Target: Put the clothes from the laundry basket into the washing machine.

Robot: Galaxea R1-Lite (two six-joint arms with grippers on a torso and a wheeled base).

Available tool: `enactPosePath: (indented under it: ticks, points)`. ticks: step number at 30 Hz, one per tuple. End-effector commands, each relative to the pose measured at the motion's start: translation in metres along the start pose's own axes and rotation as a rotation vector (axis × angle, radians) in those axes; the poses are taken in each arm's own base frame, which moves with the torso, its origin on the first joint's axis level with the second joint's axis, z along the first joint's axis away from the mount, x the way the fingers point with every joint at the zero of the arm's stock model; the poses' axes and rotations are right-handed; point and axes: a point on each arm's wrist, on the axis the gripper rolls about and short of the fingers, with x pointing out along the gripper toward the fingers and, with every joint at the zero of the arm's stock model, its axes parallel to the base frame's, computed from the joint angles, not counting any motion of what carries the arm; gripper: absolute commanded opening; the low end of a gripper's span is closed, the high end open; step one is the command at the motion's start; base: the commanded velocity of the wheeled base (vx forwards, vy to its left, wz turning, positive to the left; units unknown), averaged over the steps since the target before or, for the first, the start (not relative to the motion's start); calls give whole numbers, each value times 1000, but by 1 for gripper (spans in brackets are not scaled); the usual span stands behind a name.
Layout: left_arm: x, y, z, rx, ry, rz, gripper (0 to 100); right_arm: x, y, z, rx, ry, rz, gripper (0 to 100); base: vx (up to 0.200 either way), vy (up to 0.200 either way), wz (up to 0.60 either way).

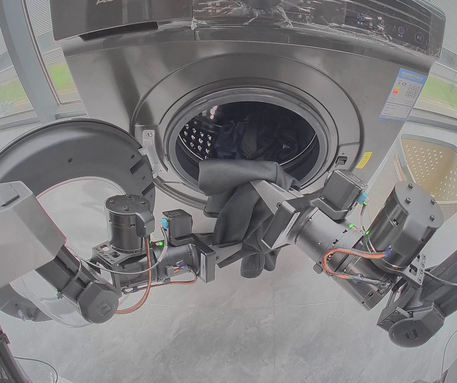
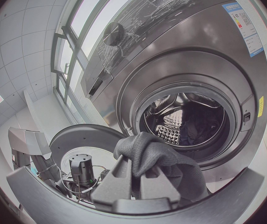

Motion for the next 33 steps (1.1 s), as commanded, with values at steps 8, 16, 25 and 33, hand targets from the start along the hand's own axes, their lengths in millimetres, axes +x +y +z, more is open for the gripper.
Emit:
enactPosePath:
  ticks: [8,16,25,33]
  points:
    - [-32,-41,13,26,-41,-40,0,-1,-9,-5,-17,23,-22,0,0,0,0]
    - [-73,-72,14,46,-69,-55,0,-12,-19,-16,-30,93,-17,0,0,0,0]
    - [-83,-73,18,47,-101,-52,0,-20,-16,-24,-28,137,-3,100,0,0,0]
    - [-83,-69,36,20,-253,0,0,-53,-26,-39,-84,258,-29,100,0,0,0]
